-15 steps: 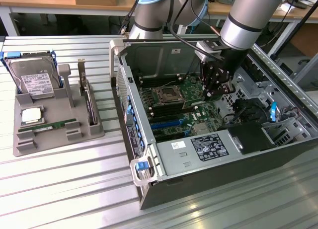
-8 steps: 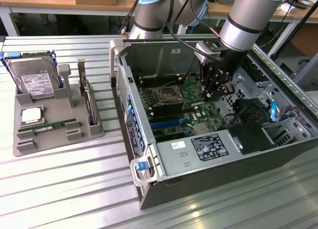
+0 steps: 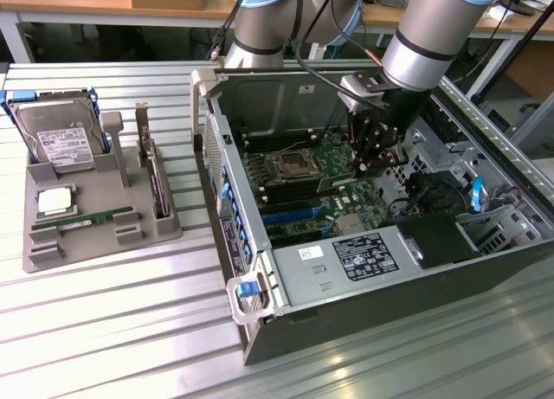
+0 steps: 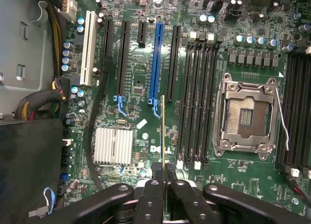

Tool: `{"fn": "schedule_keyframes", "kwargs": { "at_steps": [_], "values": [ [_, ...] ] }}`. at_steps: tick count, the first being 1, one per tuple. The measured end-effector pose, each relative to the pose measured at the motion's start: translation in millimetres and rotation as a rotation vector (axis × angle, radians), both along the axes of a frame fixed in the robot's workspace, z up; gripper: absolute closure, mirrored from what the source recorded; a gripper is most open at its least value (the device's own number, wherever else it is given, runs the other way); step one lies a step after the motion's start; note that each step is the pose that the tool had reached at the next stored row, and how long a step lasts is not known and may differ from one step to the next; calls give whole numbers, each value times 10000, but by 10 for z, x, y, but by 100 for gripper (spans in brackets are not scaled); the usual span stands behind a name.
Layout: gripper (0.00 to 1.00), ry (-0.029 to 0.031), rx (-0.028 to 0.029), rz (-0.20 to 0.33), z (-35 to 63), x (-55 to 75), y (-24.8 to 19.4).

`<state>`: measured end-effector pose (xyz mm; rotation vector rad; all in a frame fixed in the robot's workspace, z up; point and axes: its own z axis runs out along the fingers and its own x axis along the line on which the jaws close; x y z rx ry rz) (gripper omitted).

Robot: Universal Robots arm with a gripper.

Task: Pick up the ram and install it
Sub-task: 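Insert the ram into the slot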

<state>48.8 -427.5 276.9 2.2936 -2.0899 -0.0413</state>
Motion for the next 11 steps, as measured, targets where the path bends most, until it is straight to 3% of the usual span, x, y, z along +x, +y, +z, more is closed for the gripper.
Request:
{"fn": "schedule_keyframes", "kwargs": {
  "at_steps": [11],
  "values": [
    [88, 1, -2, 1, -40, 3, 0]
  ]
}}
